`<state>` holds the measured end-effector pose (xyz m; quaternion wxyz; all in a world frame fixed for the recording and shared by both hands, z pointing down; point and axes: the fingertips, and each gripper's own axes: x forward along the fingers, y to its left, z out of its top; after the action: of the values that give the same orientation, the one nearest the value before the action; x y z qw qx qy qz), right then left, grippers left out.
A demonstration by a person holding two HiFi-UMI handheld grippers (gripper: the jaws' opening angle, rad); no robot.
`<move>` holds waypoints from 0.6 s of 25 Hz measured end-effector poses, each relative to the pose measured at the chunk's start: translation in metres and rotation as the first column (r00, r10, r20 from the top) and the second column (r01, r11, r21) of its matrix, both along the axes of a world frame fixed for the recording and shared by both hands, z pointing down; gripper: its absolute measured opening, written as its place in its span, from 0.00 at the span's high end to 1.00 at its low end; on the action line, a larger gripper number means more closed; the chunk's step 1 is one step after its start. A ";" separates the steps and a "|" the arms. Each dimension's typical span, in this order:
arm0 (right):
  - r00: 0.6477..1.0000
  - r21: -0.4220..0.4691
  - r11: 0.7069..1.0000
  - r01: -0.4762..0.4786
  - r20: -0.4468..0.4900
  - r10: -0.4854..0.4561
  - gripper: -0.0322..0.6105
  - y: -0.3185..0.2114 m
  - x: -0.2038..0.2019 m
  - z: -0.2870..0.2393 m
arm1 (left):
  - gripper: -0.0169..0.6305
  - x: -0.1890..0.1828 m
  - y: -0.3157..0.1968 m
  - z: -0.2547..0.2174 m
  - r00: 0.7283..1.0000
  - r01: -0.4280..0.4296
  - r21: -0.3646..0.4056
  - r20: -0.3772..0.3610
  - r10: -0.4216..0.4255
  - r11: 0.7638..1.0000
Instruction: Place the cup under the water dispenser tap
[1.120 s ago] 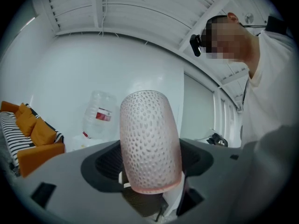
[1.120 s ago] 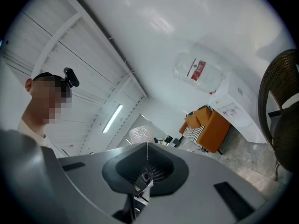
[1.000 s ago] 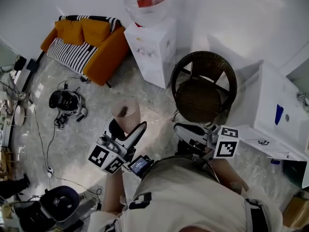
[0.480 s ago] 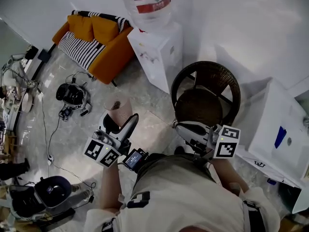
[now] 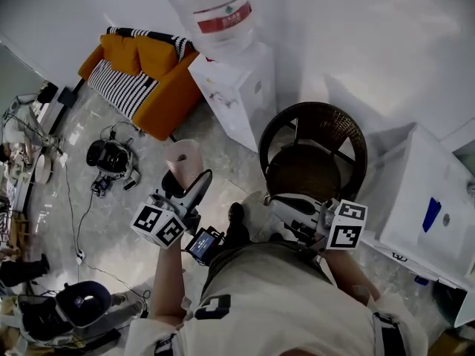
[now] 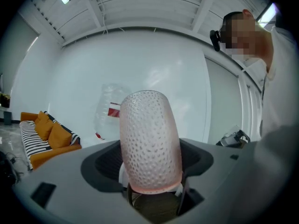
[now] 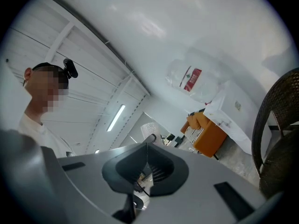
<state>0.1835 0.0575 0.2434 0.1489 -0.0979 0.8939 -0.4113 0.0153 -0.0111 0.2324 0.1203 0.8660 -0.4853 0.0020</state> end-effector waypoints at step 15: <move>0.990 -0.095 0.992 -0.088 -0.117 0.076 0.91 -0.096 -0.078 0.023 | 0.36 -0.087 -0.112 0.080 0.996 -0.060 -0.094 -0.068 0.054 0.994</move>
<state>0.1054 -0.0383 0.2666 0.1097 -0.1652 0.8745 -0.4427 -0.0716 -0.1235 0.3121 0.1776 0.8724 -0.4554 0.0003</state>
